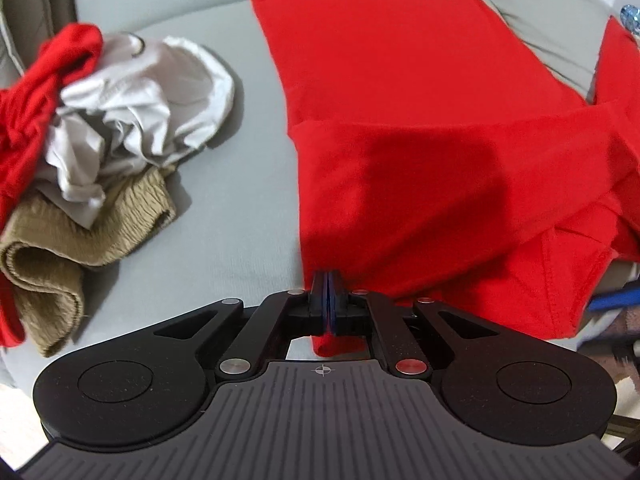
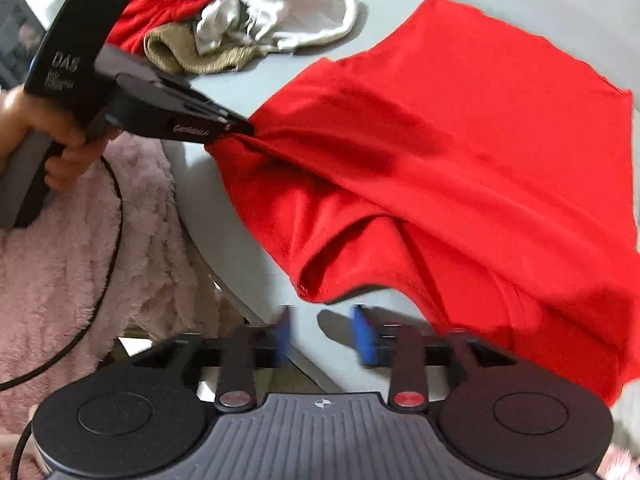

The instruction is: Fold clothes

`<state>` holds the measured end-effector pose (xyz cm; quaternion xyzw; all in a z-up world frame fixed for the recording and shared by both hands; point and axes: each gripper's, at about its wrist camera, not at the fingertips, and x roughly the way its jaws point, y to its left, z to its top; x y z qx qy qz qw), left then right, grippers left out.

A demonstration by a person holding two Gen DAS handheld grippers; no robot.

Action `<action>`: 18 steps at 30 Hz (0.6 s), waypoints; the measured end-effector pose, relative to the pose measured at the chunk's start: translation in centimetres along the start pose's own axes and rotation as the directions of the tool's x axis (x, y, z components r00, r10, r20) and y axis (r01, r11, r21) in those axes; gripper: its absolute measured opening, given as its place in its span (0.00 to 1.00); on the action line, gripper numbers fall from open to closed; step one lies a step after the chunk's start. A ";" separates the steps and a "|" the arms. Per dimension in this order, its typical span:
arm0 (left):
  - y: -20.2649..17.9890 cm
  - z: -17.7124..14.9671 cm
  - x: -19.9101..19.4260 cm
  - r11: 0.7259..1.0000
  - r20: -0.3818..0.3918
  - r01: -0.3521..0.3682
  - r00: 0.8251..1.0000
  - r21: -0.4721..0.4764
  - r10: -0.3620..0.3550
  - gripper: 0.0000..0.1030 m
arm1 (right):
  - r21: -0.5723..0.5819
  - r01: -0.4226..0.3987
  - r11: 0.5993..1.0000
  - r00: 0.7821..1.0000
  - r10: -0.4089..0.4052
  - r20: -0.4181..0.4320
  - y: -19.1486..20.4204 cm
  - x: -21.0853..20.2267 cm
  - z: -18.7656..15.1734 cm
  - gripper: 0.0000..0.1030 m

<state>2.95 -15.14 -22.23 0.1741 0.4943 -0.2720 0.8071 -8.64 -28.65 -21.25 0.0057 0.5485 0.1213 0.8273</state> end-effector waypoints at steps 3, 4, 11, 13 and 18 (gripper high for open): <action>-0.7 0.1 -1.7 1.000 0.054 0.025 0.998 -0.017 -0.024 0.15 | 0.072 0.004 0.997 0.998 -0.008 0.055 -1.1 -1.3 -0.7 0.41; -1.5 0.5 -2.3 0.999 0.077 0.038 0.996 -0.019 -0.037 0.18 | 0.088 0.021 0.996 0.997 -0.028 0.077 -1.4 -1.4 -0.6 0.41; -7.2 3.2 -1.1 0.999 0.108 0.034 0.994 -0.014 -0.032 0.31 | 0.317 0.187 0.930 0.949 -0.255 0.186 -6.4 -1.2 1.2 0.41; -8.3 3.2 0.1 0.999 0.086 0.039 0.996 -0.002 -0.038 0.31 | 0.360 0.207 0.910 0.956 -0.267 0.123 -8.2 -0.4 0.7 0.42; -9.0 1.6 1.7 0.996 0.012 0.017 1.000 0.086 -0.018 0.30 | 0.317 0.210 0.925 0.976 -0.220 -0.004 -9.2 -0.8 -1.8 0.47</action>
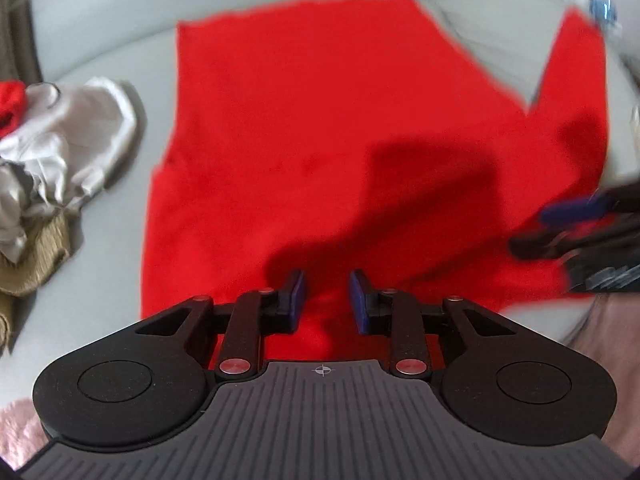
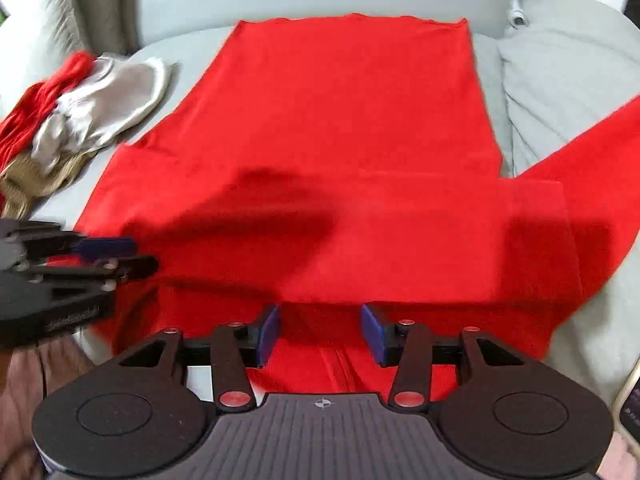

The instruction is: Fold clothes

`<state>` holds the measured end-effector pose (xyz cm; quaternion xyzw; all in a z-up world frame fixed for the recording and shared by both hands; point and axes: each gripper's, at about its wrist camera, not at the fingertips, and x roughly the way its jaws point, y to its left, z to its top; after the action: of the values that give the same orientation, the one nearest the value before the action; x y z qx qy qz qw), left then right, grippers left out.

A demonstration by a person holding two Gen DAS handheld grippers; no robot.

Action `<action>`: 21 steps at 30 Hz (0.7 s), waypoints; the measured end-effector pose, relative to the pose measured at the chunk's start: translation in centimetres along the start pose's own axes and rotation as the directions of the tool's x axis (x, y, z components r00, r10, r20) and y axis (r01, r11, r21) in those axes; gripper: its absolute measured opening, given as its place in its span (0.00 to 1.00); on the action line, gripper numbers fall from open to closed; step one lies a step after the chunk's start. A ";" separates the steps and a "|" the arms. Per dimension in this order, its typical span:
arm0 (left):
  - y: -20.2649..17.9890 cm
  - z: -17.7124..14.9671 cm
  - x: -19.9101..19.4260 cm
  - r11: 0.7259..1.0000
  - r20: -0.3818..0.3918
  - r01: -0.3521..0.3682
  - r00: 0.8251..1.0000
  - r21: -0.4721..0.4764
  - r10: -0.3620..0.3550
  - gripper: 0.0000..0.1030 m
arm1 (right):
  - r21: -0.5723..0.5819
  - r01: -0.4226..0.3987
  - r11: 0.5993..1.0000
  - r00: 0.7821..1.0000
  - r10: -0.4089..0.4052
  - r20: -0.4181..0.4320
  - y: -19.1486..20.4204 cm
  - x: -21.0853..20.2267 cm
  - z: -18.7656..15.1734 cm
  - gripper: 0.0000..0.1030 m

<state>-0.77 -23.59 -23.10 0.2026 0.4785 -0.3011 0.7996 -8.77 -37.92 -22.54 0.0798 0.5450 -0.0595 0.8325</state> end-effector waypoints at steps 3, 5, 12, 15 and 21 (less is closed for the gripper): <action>0.9 0.1 -1.5 0.999 -0.004 0.017 1.000 -0.035 -0.017 0.26 | -0.022 0.013 1.000 1.000 -0.013 -0.025 0.0 -1.0 -0.5 0.46; 1.0 0.0 -2.7 0.998 0.027 0.046 0.999 -0.043 -0.045 0.25 | -0.048 -0.028 0.998 1.000 0.029 0.013 0.2 -1.8 -0.9 0.46; -3.0 -1.1 -3.2 0.978 0.044 0.160 0.985 0.133 -0.167 0.17 | -0.151 -0.119 0.981 0.993 0.119 -0.007 1.9 -1.2 -0.9 0.46; -4.2 -1.6 -1.1 0.972 -0.036 0.186 0.983 0.147 -0.182 0.11 | -0.129 -0.119 0.985 0.992 0.112 -0.054 1.4 -0.9 -1.2 0.45; -3.3 0.0 -1.4 0.968 -0.166 0.233 0.962 0.095 -0.215 0.07 | -0.071 -0.093 0.993 0.989 0.084 -0.119 -0.1 -2.8 -1.9 0.44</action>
<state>-3.50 -25.61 -22.00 0.2150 0.5409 -0.4001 0.7080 -11.66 -37.60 -20.74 0.0754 0.5903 0.0033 0.8037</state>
